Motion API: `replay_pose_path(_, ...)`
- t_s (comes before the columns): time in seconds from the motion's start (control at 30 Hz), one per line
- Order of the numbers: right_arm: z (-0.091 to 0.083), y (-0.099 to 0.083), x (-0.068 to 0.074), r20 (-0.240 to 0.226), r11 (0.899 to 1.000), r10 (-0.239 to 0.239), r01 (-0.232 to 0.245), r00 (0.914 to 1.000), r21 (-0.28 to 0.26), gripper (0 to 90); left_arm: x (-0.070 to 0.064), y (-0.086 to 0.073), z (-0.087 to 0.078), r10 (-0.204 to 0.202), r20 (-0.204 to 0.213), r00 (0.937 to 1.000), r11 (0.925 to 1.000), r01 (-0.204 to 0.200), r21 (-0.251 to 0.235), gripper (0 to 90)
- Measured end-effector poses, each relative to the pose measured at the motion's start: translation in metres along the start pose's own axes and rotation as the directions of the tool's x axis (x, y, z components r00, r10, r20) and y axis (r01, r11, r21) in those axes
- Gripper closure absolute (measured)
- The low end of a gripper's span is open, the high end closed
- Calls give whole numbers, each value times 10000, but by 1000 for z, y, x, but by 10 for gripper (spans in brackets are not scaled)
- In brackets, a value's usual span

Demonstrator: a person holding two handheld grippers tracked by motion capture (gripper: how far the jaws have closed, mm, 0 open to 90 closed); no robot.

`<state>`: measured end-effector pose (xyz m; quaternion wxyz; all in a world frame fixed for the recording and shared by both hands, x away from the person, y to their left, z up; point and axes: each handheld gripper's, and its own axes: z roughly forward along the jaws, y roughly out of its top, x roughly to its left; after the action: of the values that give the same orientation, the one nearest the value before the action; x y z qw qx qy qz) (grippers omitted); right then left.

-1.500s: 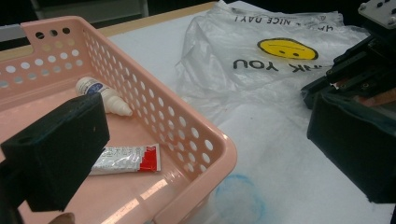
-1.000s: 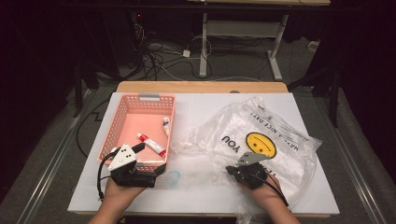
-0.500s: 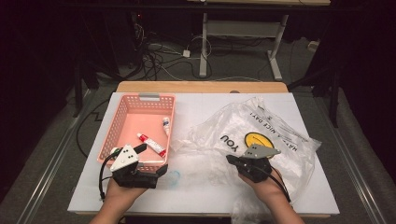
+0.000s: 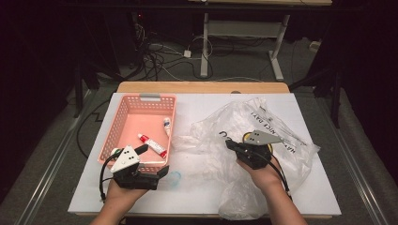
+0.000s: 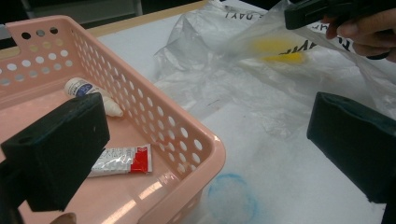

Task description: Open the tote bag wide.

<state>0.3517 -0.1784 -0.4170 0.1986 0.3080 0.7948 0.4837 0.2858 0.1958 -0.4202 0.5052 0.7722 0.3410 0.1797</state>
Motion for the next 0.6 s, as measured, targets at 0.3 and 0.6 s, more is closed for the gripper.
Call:
replay_pose_path(0.3,-18,-1,-1,31,9990,134,-133,9999,-423,900,-4,1,2,28,29,10000,10000,-28,23,0)
replay_pose_path(0.6,-34,3,-7,221,9948,260,-237,9994,-986,900,-4,1,1,82,228,9997,10000,-83,30,11)
